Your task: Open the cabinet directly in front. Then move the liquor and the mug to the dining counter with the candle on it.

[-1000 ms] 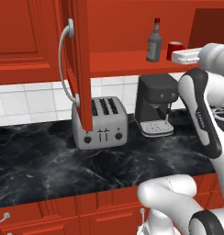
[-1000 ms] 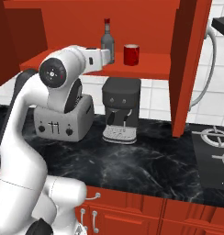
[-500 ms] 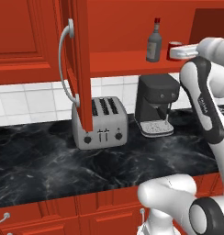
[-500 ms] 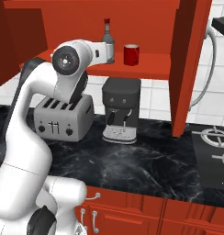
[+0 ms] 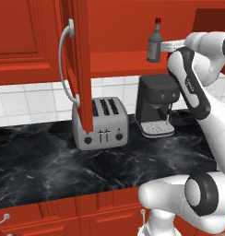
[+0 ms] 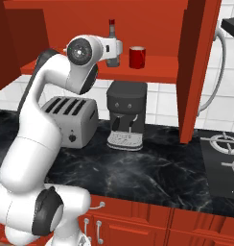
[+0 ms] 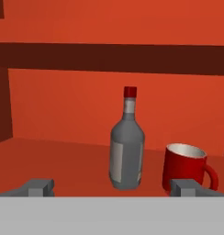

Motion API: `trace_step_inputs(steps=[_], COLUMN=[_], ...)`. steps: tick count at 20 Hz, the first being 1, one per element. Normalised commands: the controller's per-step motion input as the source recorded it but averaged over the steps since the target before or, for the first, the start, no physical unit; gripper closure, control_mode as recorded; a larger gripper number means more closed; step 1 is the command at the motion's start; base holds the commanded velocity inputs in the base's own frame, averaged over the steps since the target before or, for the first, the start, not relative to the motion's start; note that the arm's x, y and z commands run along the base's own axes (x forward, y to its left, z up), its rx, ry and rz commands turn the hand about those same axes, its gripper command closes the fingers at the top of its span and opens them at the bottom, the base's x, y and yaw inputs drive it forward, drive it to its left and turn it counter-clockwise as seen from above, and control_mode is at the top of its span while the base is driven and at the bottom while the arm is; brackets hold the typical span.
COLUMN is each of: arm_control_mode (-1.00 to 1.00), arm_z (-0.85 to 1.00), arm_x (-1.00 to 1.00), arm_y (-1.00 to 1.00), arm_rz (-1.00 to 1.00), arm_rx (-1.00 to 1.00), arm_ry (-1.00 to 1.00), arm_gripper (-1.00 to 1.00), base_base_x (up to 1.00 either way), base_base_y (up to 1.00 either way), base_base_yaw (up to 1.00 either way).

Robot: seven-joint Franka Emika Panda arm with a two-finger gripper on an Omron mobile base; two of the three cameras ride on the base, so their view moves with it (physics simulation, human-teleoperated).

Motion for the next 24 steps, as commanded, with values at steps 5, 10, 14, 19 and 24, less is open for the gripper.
trace_step_inputs(steps=[5, 10, 14, 19, 24], arm_control_mode=[-1.0, -1.0, -1.0, -1.0, -1.0], arm_z=[0.11, 0.17, 0.09, 0.0, 0.0], arm_x=[0.63, 0.56, 0.31, 0.19, 0.3], arm_y=[0.0, 0.0, 0.0, 0.0, 0.0], arm_rz=[0.0, -0.01, -0.06, -0.07, -0.01], arm_rx=[0.0, 0.0, 0.0, 0.0, 0.0], arm_ry=[0.0, 0.0, 0.0, 0.0, 0.02], arm_gripper=[-1.0, -1.0, -1.0, -1.0, -1.0], base_base_x=[0.0, 0.0, 0.0, 0.0, 0.0], base_base_y=[0.0, 0.0, 0.0, 0.0, 0.0], base_base_yaw=[0.0, 0.0, 0.0, 0.0, 0.0])
